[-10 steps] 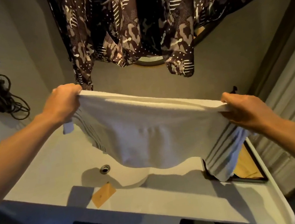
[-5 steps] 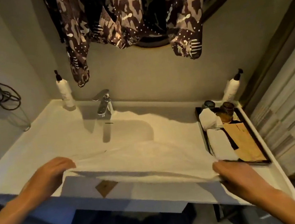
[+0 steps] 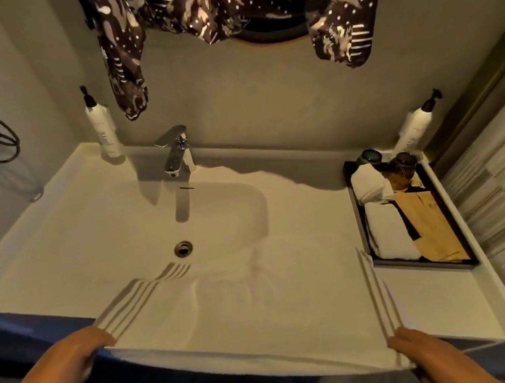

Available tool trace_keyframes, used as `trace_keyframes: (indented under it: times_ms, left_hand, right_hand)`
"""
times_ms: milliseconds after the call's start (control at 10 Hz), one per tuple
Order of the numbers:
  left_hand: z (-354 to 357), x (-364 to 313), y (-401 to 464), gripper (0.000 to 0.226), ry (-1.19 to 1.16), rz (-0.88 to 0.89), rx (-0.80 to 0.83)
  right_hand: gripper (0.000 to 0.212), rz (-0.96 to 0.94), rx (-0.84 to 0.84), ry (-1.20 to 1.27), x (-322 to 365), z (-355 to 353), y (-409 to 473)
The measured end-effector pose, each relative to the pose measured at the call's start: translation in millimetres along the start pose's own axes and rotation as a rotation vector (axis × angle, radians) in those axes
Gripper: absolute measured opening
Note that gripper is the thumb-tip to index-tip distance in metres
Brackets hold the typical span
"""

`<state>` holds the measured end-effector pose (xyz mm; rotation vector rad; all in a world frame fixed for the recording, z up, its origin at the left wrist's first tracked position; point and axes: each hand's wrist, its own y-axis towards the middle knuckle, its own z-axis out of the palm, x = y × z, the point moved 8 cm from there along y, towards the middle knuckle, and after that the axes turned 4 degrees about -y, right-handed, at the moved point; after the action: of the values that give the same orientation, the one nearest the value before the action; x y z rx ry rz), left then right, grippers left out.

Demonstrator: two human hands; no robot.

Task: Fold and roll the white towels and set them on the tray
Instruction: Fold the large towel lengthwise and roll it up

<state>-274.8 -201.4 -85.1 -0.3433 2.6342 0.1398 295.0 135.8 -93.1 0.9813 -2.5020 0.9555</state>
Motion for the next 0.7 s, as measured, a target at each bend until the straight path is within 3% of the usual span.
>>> trace_keyframes:
  times_ms: [100,200,300,400,500,600,700]
  left_hand:
    - [-6.0,1.6,6.0,0.064,0.03,-0.189,0.108]
    - [-17.1,-3.4,9.4,0.017,0.041,-0.212,0.126]
    - [-17.7,9.7,15.0,0.024,-0.045,-0.279,0.152]
    - [-21.9,31.4,36.5,0.039,-0.128,-0.427,0.128]
    - [-30.1,55.6,69.2,0.059,-0.198,-0.52,0.116]
    - [-40.0,83.3,108.4,0.031,-0.111,-0.373,0.044]
    - [-36.5,130.8,145.6,0.052,-0.067,-0.355,-0.028]
  right_hand:
    - [0.037,-0.136,0.118,-0.145,7.1,10.0,0.8]
    - [0.048,-0.148,0.247,-0.208,-28.5,5.6,9.4]
    - [0.018,0.018,0.104,-0.121,-1.5,-18.1,17.0]
    - [0.029,0.172,0.08,0.082,23.7,-50.7,30.3]
    - [0.027,0.217,-0.103,0.246,22.7,-84.5,54.9]
    - [0.013,0.336,-0.207,0.314,19.2,-106.3,69.9]
    - [0.007,0.451,-0.321,0.346,13.2,-120.4,94.0]
